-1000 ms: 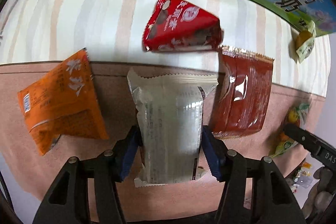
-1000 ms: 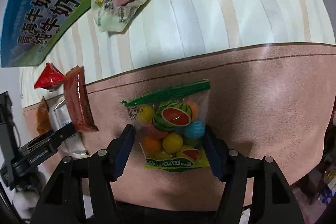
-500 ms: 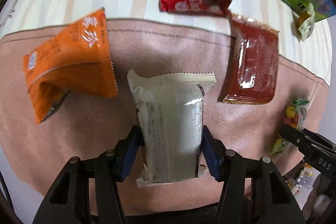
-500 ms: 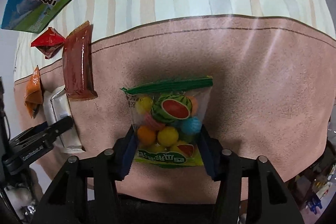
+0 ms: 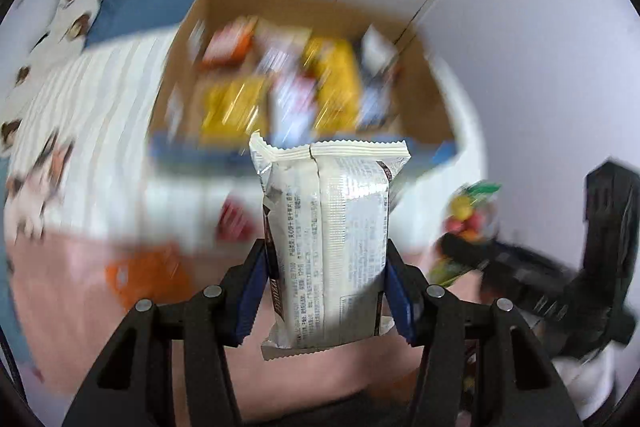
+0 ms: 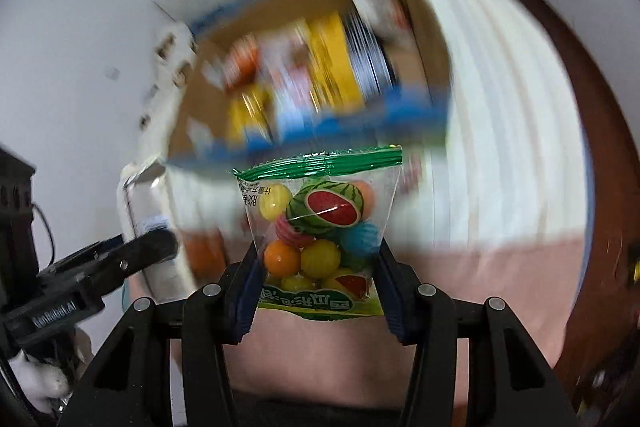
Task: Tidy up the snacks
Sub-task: 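Carry both packets into the box and open both tools to release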
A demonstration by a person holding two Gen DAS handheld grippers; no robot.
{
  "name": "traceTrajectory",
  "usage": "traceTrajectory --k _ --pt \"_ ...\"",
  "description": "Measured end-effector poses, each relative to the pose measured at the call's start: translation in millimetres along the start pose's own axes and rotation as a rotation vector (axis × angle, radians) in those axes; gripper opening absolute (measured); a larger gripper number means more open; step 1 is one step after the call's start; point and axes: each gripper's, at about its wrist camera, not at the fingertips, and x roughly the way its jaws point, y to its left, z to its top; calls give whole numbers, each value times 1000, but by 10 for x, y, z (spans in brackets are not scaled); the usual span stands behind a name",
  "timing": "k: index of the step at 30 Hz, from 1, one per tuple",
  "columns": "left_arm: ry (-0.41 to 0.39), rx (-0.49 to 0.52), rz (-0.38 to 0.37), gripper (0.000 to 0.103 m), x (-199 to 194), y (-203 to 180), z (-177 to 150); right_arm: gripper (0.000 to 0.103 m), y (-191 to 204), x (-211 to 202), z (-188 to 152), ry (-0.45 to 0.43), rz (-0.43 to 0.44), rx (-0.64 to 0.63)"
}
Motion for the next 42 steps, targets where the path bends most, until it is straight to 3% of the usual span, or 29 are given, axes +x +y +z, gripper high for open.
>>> traceTrajectory --k 3,6,10,13,18,23,24,25,27,29,31,42 --pt "-57 0 -14 52 -9 -90 578 54 105 -130 432 -76 -47 -49" --pt "-33 -33 -39 52 235 -121 1072 54 228 -12 765 -109 -109 -74" --pt "99 -117 -89 52 909 -46 1502 54 67 292 1091 -67 -145 -40" --pt "200 -167 -108 52 1323 36 1623 54 -53 536 1221 -12 -152 -17" --pt "287 -168 -102 52 1655 3 1638 54 -131 838 1342 28 -165 -8" --pt "322 -170 -92 52 1789 4 1604 54 -312 980 1298 77 -161 5" --pt "330 -172 -84 53 1813 14 1596 55 -340 1052 1335 102 -154 20" --pt "338 -179 -80 53 1860 2 1595 62 -374 1124 1358 131 -154 33" --pt "352 -208 -95 57 1911 50 1586 76 -368 1166 1360 163 -162 16" --pt "345 -205 -93 83 1959 65 1597 89 -313 1199 1353 185 -178 -7" --pt "326 -184 -55 94 1925 80 1600 95 -260 1212 1349 189 -192 -25" --pt "249 -101 34 97 1603 77 1615 96 -234 1121 1359 147 -221 -6"
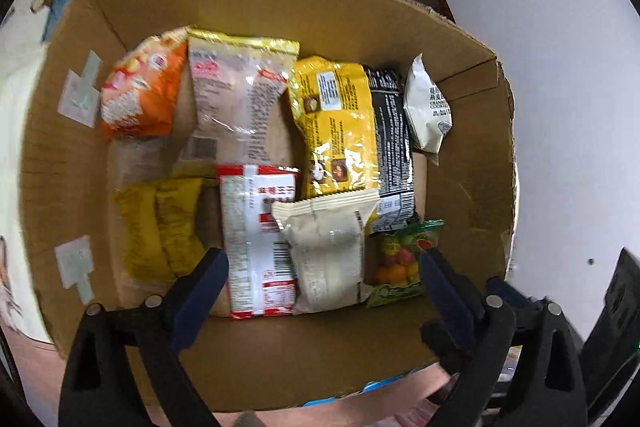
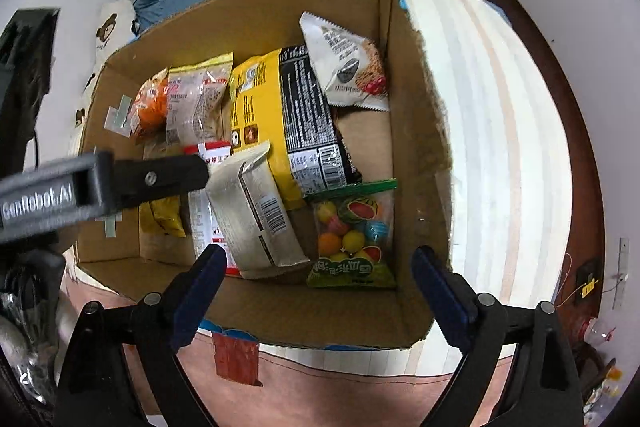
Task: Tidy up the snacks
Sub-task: 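Carry both packets into the box and open both tools to release, then withdraw both tools from the box back toward the remaining snacks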
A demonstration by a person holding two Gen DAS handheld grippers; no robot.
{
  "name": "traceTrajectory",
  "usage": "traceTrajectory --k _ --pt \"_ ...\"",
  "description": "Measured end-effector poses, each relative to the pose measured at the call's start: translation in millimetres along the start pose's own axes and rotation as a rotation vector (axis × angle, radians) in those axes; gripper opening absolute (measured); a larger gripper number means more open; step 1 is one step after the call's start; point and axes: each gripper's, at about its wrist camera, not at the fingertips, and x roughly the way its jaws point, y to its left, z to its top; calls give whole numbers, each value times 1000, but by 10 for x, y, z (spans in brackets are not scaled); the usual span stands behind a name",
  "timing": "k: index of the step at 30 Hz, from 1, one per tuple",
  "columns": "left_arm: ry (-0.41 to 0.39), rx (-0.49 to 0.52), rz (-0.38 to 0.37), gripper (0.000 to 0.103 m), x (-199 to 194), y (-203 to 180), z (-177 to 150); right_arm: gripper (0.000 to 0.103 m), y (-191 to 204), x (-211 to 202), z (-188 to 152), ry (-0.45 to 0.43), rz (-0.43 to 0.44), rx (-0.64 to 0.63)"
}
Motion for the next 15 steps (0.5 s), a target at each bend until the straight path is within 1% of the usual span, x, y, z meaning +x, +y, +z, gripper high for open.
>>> traceTrajectory --k 5,9,13,15 --pt "-105 54 89 97 -192 123 -98 96 22 -106 -59 -33 -18 -1" --pt "-194 92 156 97 -341 115 -236 96 57 -176 -137 -63 -15 -7" --pt "-252 123 214 97 -399 103 -400 96 113 -258 -224 -108 -32 -21" --pt "-277 129 231 97 -430 125 -469 96 137 -295 -262 -123 -28 -24"
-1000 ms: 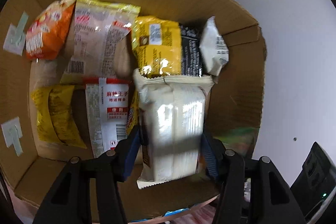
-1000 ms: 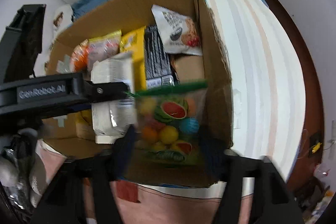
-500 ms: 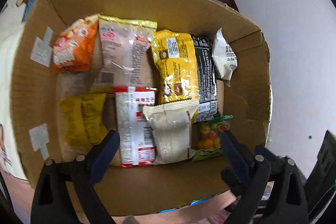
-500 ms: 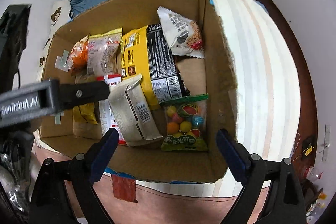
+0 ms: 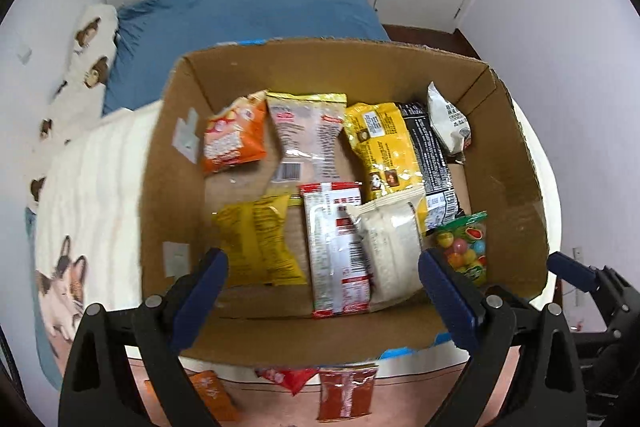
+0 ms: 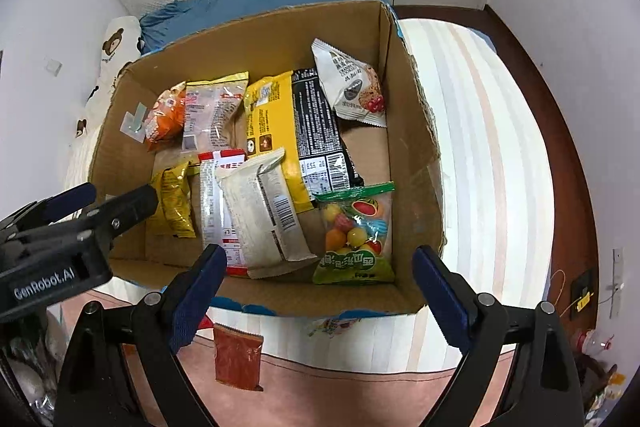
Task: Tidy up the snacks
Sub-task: 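Withdraw both tools from the box back toward the remaining snacks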
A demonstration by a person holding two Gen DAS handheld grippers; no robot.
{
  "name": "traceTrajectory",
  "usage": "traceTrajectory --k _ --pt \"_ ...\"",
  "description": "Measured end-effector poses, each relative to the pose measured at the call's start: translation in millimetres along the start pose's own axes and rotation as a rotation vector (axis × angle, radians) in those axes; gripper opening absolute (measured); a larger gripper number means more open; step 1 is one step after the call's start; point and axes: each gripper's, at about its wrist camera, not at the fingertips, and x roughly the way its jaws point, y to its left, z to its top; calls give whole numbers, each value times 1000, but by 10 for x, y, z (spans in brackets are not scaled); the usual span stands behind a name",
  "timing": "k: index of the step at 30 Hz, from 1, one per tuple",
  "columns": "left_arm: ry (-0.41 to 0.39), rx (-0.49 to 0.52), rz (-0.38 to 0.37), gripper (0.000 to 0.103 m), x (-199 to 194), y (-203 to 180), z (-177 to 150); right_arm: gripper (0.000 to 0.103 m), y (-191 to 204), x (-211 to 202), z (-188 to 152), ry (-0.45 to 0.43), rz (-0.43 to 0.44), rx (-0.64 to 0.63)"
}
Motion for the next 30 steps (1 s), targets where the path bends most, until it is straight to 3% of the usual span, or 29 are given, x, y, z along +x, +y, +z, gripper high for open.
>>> traceTrajectory --k 13,30 --pt "-160 1 48 97 -505 74 -274 96 119 -485 -225 -120 7 -19" --pt "-346 22 40 97 -1334 -6 -768 96 200 -1493 -743 -315 50 -46"
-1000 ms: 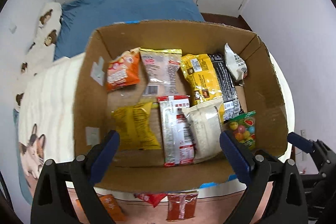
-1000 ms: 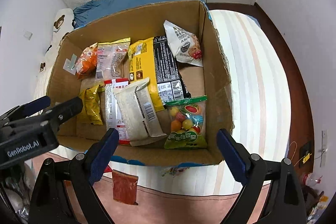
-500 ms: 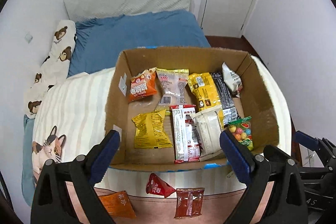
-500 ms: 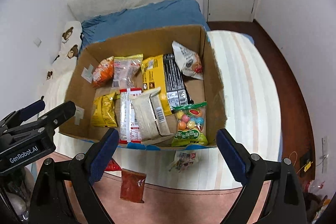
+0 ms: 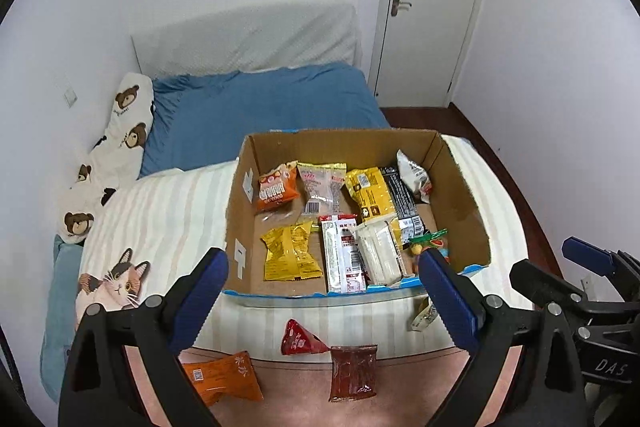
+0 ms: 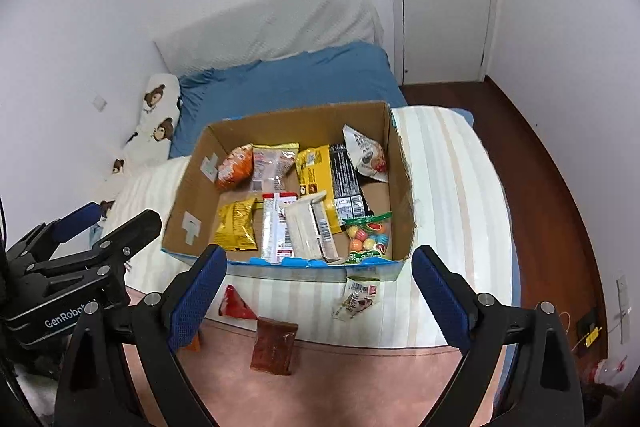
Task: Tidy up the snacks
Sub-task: 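Withdraw both tools from the box back toward the remaining snacks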
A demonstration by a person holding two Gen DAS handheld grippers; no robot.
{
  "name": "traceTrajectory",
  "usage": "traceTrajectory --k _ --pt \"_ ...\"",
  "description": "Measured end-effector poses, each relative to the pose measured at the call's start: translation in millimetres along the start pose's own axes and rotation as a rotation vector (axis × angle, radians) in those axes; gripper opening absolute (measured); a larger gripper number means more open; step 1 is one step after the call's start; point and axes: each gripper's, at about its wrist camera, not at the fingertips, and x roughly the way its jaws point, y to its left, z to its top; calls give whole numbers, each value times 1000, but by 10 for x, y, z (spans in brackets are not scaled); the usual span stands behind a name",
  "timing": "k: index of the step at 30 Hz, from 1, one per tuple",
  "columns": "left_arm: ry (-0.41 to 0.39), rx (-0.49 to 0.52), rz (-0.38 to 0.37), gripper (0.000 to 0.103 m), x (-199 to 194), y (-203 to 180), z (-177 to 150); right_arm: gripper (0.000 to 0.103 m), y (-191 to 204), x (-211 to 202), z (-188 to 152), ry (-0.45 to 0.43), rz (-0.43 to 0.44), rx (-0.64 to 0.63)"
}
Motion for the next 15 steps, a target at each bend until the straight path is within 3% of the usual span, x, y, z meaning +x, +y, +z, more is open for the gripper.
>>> traceTrajectory --k 8,11,15 --pt "-15 -8 3 97 -112 14 -53 96 1 -84 -68 -2 31 16" --pt "16 -22 15 97 -18 30 -139 96 -106 41 -148 35 51 57" --pt "125 -34 52 97 311 56 -407 96 -340 382 -366 130 61 131"
